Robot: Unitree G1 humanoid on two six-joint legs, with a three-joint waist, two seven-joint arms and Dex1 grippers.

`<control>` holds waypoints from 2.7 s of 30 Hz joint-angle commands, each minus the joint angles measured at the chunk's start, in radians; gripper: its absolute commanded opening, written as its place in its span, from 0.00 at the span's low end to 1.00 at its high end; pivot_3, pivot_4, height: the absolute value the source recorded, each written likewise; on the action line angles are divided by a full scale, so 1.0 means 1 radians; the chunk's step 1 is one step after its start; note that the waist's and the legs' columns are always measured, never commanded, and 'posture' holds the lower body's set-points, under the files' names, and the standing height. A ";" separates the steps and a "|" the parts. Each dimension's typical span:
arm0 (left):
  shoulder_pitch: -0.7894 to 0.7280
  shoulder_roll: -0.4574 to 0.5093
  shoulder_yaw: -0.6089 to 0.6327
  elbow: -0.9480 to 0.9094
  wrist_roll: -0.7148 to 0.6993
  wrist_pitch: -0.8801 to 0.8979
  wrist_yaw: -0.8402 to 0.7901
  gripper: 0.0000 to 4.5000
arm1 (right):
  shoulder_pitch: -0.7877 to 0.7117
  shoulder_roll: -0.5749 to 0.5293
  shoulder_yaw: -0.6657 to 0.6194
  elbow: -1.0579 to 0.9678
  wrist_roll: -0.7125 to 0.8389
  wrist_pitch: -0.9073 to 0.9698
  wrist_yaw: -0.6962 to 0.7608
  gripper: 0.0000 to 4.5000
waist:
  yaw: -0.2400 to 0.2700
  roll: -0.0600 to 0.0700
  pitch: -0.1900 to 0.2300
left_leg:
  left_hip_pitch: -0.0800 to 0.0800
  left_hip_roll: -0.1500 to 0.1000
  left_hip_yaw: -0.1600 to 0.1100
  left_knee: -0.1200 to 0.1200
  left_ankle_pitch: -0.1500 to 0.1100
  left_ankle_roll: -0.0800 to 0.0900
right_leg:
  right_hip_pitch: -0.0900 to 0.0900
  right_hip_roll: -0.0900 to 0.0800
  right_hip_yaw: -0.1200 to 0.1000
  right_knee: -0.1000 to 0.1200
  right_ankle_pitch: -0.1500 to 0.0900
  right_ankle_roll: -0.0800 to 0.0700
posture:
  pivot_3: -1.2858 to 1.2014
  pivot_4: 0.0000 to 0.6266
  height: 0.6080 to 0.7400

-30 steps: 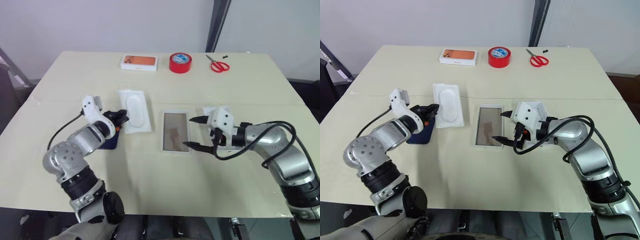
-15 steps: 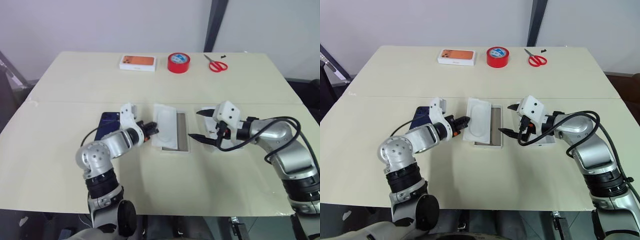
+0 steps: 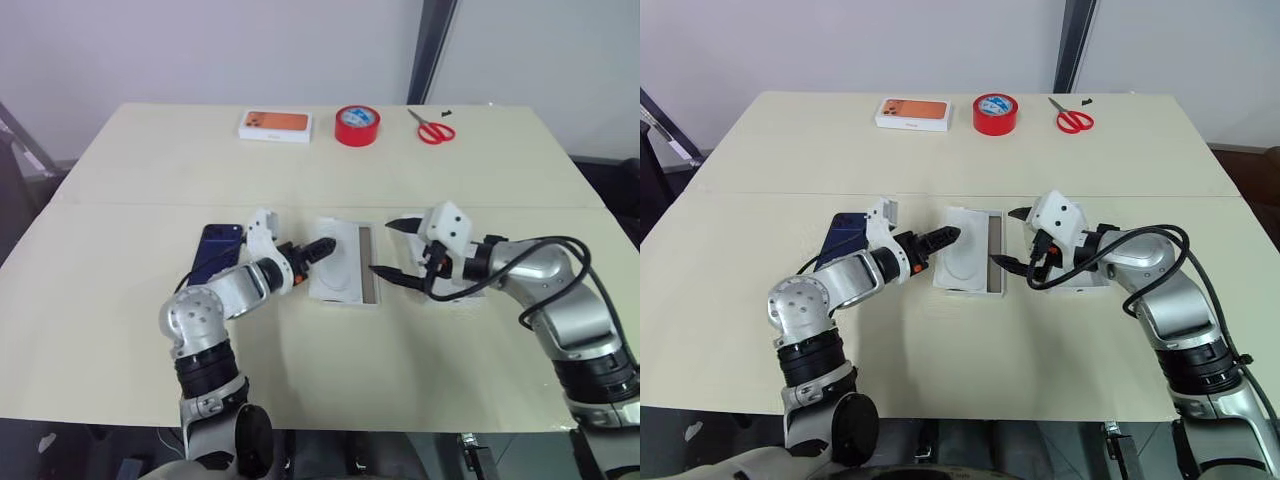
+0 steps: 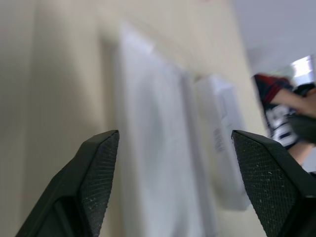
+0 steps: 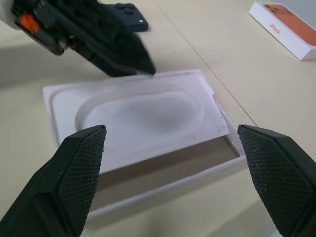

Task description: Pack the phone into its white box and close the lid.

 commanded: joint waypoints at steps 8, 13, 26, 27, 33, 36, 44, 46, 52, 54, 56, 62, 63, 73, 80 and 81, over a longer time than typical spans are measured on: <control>0.117 0.349 -0.062 -0.173 -0.034 -0.164 -0.211 0.88 | -0.166 0.134 0.173 0.056 -0.116 0.161 -0.122 0.12 | -0.006 0.000 0.000 | 0.000 0.000 0.000 -0.001 0.002 -0.004 | -0.002 0.001 0.000 0.002 0.000 0.000 | 0.52 0.24 0.92; 0.326 0.628 -0.181 -0.212 0.114 -0.442 -0.488 0.88 | -0.237 0.213 0.277 0.121 -0.249 0.234 -0.237 0.01 | -0.004 0.001 0.000 | 0.000 0.000 0.000 -0.001 0.003 -0.005 | -0.003 0.000 0.001 0.001 0.000 -0.001 | 0.52 0.24 0.92; 0.514 0.797 -0.247 -0.204 0.195 -0.730 -0.751 0.88 | -0.279 0.169 0.372 0.202 -0.423 0.264 -0.241 0.01 | -0.005 0.001 0.000 | -0.001 -0.001 0.000 -0.004 -0.001 0.002 | -0.004 -0.004 0.000 -0.002 0.000 -0.001 | 0.52 0.24 0.92; 0.516 0.796 -0.251 -0.203 0.197 -0.733 -0.752 0.88 | -0.278 0.159 0.368 0.201 -0.429 0.263 -0.237 0.01 | -0.005 0.001 0.000 | -0.001 -0.001 0.000 -0.004 -0.002 0.002 | -0.004 -0.004 0.000 -0.002 0.000 -0.001 | 0.52 0.24 0.92; 0.517 0.783 -0.278 -0.193 0.216 -0.753 -0.740 0.88 | -0.270 0.128 0.358 0.165 -0.451 0.228 -0.210 0.01 | -0.008 0.001 0.000 | -0.001 -0.001 0.000 -0.005 -0.002 0.002 | -0.004 -0.004 0.000 -0.001 0.000 -0.001 | 0.52 0.24 0.92; 0.521 0.777 -0.282 -0.195 0.216 -0.757 -0.735 0.88 | -0.265 0.134 0.341 0.117 -0.426 0.222 -0.180 0.01 | -0.007 0.001 0.000 | -0.001 -0.001 0.000 -0.005 -0.002 0.002 | -0.004 -0.004 0.000 -0.001 0.000 -0.001 | 0.52 0.24 0.92; 0.549 0.778 -0.277 -0.196 0.221 -0.771 -0.736 0.88 | -0.210 0.088 0.348 -0.015 -0.371 0.195 -0.051 0.01 | -0.005 0.001 0.000 | -0.001 0.000 0.000 -0.005 -0.002 0.003 | -0.004 -0.004 0.000 -0.002 0.000 -0.001 | 0.52 0.24 0.92; 0.551 0.774 -0.282 -0.199 0.223 -0.772 -0.732 0.88 | -0.220 0.116 0.352 0.033 -0.395 0.186 -0.085 0.01 | -0.005 0.001 0.000 | -0.001 -0.001 0.000 -0.005 -0.002 0.003 | -0.004 -0.004 0.000 -0.002 0.000 -0.001 | 0.52 0.24 0.92; 0.552 0.763 -0.293 -0.209 0.222 -0.772 -0.722 0.88 | -0.291 0.223 0.349 0.250 -0.466 0.125 -0.211 0.01 | -0.009 0.001 0.000 | -0.001 0.000 0.000 -0.006 -0.002 0.002 | -0.004 -0.004 0.000 -0.001 0.000 -0.001 | 0.52 0.24 0.92; 0.553 0.760 -0.296 -0.212 0.221 -0.772 -0.719 0.88 | -0.306 0.247 0.351 0.312 -0.480 0.099 -0.231 0.01 | -0.008 0.001 0.000 | -0.001 0.000 0.000 -0.006 -0.001 0.002 | -0.004 -0.004 0.000 -0.001 0.000 -0.001 | 0.52 0.24 0.92; 0.555 0.756 -0.299 -0.216 0.220 -0.771 -0.714 0.88 | -0.311 0.262 0.362 0.366 -0.498 0.067 -0.241 0.01 | -0.007 0.001 0.000 | -0.001 -0.001 0.000 -0.006 -0.001 0.002 | -0.004 -0.004 0.000 -0.001 0.000 -0.001 | 0.52 0.24 0.92; 0.571 0.747 -0.300 -0.235 0.216 -0.766 -0.705 0.88 | -0.265 0.243 0.384 0.325 -0.498 0.060 -0.157 0.01 | -0.006 0.001 0.000 | -0.001 -0.001 0.000 -0.006 -0.001 0.002 | -0.004 -0.004 0.000 -0.001 0.000 -0.001 | 0.52 0.24 0.92; 0.574 0.747 -0.300 -0.238 0.216 -0.766 -0.704 0.88 | -0.258 0.240 0.384 0.313 -0.500 0.062 -0.149 0.01 | -0.006 0.001 0.000 | -0.001 -0.001 0.000 -0.006 -0.002 0.002 | -0.004 -0.004 0.000 -0.001 0.000 -0.001 | 0.52 0.24 0.92; 0.565 0.749 -0.306 -0.228 0.213 -0.760 -0.704 0.88 | -0.228 0.220 0.340 0.228 -0.498 0.074 -0.118 0.01 | -0.007 0.001 0.000 | 0.000 -0.001 0.000 -0.007 -0.001 0.002 | -0.004 -0.004 0.000 -0.001 0.000 -0.001 | 0.52 0.24 0.92; 0.576 0.779 -0.278 -0.221 0.207 -0.759 -0.727 0.88 | -0.160 0.113 0.209 0.016 -0.246 0.099 0.122 0.06 | -0.003 0.001 0.000 | -0.001 -0.001 0.000 -0.007 -0.002 0.002 | -0.004 -0.004 0.000 -0.002 0.000 -0.001 | 0.52 0.24 0.92; 0.581 0.788 -0.281 -0.221 0.211 -0.762 -0.734 0.88 | -0.137 0.087 0.197 -0.018 -0.211 0.100 0.159 0.13 | -0.003 0.001 0.000 | 0.000 -0.001 0.000 -0.008 -0.002 0.002 | -0.003 -0.004 0.000 -0.002 0.000 -0.001 | 0.52 0.24 0.92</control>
